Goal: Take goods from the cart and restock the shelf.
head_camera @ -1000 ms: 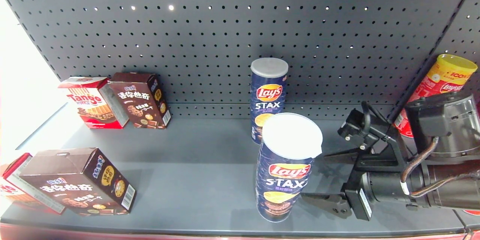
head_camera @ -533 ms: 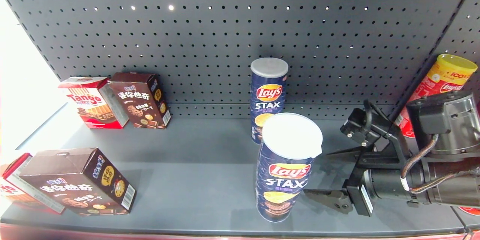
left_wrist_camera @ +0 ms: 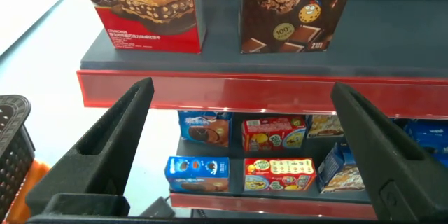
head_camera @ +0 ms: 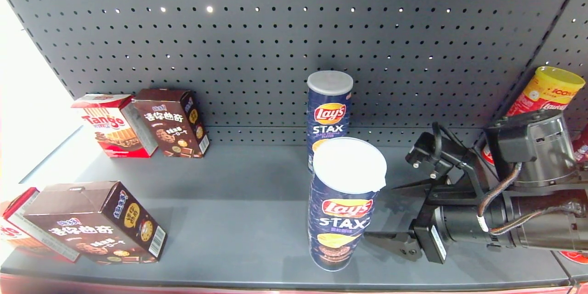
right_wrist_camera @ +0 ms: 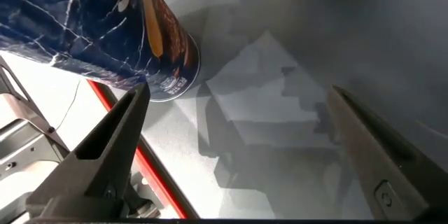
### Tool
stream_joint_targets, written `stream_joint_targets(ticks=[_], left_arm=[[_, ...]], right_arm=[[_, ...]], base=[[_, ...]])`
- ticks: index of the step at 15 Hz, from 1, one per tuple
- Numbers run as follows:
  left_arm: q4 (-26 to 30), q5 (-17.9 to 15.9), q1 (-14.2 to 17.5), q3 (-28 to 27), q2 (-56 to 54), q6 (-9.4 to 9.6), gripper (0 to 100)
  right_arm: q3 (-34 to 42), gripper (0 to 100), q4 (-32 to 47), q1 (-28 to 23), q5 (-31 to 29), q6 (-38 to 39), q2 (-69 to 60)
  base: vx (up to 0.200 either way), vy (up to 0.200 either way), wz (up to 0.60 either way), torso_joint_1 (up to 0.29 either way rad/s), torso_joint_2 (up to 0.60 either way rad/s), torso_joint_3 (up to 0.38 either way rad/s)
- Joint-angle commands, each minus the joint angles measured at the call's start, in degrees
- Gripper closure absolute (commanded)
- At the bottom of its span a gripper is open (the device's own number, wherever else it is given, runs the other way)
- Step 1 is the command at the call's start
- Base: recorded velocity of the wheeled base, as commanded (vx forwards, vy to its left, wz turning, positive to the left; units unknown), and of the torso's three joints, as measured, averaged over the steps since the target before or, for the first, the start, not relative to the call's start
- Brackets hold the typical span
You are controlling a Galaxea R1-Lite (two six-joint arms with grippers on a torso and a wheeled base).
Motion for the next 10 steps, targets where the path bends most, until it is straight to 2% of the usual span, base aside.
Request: stream_joint_targets(ticks=[1, 10], left_arm=[[0.0, 0.1, 0.0, 0.0, 0.1, -0.1, 0], [0.0, 0.2, 0.0, 0.0, 0.1, -0.1, 0]], right_arm=[[0.0, 0, 0.0, 0.0, -0.1, 0.0, -0.1], [5.4, 0, 0.0, -2.6, -0.8, 0.1, -9.1]], base=[[0.0, 0.0, 0.0, 0.0, 0.0, 0.0], [0.0, 0.0, 0.0, 0.0, 0.0, 0.0]])
